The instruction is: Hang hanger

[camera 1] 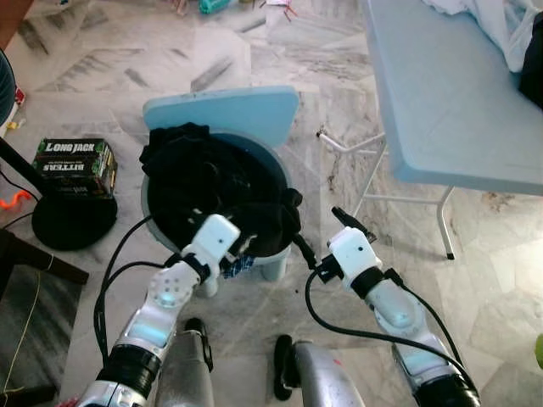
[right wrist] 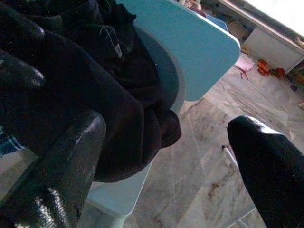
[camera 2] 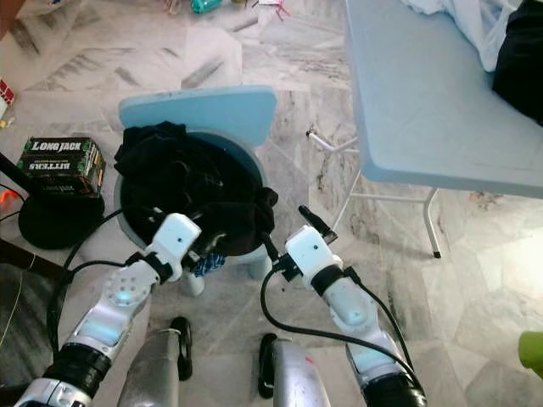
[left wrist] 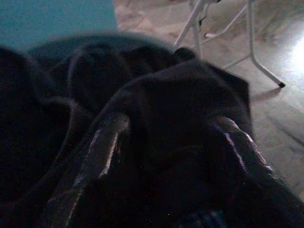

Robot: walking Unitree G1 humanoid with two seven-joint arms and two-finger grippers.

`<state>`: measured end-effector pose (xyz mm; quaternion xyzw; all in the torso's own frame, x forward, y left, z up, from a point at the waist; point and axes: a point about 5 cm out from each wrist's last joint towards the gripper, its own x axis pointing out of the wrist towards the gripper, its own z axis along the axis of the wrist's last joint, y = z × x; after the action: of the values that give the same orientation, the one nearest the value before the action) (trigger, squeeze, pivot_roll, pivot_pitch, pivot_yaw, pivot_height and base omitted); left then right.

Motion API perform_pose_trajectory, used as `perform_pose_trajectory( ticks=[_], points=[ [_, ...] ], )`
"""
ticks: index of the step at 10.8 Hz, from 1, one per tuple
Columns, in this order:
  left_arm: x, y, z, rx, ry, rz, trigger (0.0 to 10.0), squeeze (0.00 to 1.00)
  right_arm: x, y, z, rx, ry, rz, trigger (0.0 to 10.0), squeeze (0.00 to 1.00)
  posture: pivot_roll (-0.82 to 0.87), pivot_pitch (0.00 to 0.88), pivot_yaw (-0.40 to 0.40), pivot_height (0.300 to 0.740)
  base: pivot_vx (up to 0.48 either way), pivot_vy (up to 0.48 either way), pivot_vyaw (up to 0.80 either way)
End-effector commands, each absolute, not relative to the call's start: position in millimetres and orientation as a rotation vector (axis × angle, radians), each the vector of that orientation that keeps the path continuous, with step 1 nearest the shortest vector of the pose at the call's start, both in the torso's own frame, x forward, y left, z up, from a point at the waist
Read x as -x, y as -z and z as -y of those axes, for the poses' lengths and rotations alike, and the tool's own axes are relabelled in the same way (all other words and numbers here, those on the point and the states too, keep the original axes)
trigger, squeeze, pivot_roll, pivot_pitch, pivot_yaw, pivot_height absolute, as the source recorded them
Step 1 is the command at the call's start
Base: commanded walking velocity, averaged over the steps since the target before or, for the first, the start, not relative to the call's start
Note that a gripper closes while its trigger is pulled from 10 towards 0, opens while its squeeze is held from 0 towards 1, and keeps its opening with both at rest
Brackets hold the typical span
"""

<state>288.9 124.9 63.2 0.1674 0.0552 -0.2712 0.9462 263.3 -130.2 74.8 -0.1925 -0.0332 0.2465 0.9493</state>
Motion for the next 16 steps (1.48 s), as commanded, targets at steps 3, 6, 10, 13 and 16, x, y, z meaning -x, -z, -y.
perform_pose_trajectory(
  ticks=[3, 6, 10, 13, 16],
  points=[
    [-293, -68, -130, -0.333, 0.507, -0.074, 10.0, 0.00, -260, -73, 135, 0.401, -0.486, 0.056, 10.0, 0.00, 0.00, 0.244, -0.094, 0.740, 0.000, 0.000, 0.00],
    [-300, -89, -123, -0.326, 0.522, 0.027, 10.0, 0.00, -260, -73, 135, 0.406, -0.488, 0.056, 10.0, 0.00, 0.00, 0.243, -0.095, 0.740, 0.000, 0.000, 0.00],
    [-294, -67, -125, -0.349, 0.553, -0.100, 10.0, 0.00, -262, -73, 135, 0.408, -0.487, 0.058, 10.0, 0.00, 0.00, 0.239, -0.093, 0.740, 0.000, 0.000, 0.00],
    [-290, -58, -123, -0.352, 0.578, -0.150, 10.0, 0.00, -262, -72, 135, 0.411, -0.484, 0.056, 10.0, 0.00, 0.00, 0.238, -0.093, 0.740, 0.000, 0.000, 0.00],
    [-282, -51, -124, -0.342, 0.577, -0.186, 10.0, 0.00, -263, -73, 136, 0.416, -0.484, 0.056, 10.0, 0.00, 0.00, 0.236, -0.094, 0.740, 0.000, 0.000, 0.00]
  ],
)
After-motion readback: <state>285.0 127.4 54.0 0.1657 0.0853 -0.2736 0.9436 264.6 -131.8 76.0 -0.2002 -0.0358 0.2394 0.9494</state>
